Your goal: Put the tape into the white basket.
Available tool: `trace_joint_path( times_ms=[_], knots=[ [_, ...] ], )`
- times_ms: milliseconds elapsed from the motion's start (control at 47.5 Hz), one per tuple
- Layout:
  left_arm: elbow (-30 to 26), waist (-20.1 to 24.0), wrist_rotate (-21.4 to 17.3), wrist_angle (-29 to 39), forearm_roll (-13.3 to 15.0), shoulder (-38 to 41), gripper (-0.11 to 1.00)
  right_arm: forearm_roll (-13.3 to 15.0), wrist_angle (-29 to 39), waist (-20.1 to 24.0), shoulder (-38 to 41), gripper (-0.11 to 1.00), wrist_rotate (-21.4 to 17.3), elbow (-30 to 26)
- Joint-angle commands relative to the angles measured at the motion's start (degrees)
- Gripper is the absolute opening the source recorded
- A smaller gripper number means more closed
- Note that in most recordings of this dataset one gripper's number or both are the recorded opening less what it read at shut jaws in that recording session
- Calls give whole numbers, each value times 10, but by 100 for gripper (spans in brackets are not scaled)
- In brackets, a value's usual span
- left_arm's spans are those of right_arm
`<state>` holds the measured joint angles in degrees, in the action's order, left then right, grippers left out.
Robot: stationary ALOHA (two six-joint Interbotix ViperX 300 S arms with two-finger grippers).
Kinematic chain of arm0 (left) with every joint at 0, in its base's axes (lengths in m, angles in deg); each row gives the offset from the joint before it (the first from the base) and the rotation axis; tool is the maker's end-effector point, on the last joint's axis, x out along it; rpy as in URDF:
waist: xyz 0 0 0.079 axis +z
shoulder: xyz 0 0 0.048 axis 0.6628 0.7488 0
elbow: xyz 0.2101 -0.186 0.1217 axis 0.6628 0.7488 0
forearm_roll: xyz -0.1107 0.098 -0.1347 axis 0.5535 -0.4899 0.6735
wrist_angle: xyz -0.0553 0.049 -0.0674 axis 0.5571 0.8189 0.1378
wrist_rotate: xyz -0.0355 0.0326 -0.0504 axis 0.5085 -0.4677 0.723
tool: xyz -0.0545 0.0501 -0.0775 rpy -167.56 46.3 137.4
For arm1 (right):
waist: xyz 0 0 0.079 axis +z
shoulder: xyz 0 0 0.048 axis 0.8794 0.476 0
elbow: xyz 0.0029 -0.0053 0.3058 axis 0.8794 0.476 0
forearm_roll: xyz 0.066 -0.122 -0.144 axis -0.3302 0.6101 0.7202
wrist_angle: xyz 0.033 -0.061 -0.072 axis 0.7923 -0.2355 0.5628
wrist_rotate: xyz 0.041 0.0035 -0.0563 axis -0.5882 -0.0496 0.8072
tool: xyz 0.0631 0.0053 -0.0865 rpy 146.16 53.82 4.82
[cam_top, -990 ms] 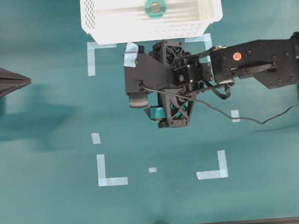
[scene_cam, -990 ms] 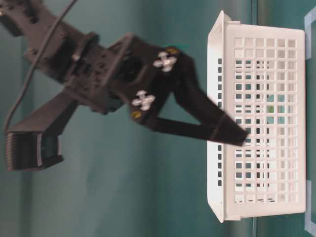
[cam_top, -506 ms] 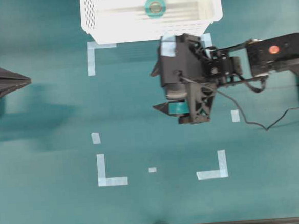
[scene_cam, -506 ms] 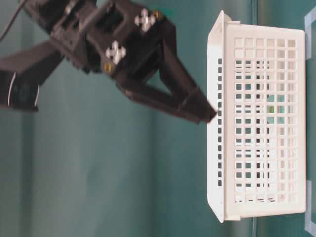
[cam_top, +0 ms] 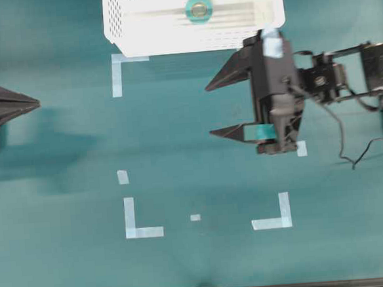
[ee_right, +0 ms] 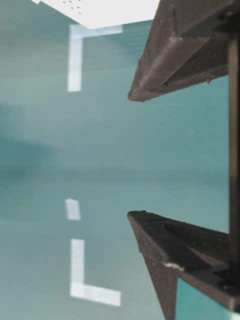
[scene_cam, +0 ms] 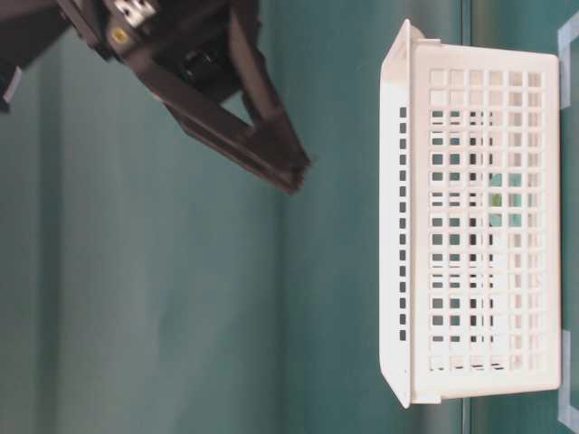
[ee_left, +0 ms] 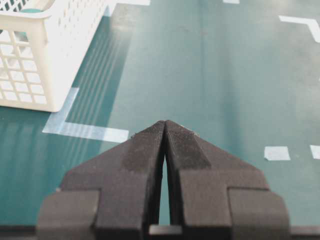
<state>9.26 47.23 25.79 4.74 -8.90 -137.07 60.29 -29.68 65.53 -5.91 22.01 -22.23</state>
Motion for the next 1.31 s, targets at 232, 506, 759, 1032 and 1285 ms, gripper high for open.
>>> trace_joint_path(
  times_ms=[232,506,759,1032,1285],
  knots=[
    [-8,3,0,-4,-2,5,-11,3,-35,-4,-100,91,-1,74],
    [-8,3,0,-4,-2,5,-11,3,-47,-5,-194,91,-1,152],
    [-8,3,0,-4,-2,5,-11,3,-47,-11,-297,91,-2,214],
    [-8,3,0,-4,-2,5,-11,3,-46,-13,-406,90,-4,285],
    [-8,3,0,-4,-2,5,-11,4,-46,-18,-468,90,-4,325]
  ],
)
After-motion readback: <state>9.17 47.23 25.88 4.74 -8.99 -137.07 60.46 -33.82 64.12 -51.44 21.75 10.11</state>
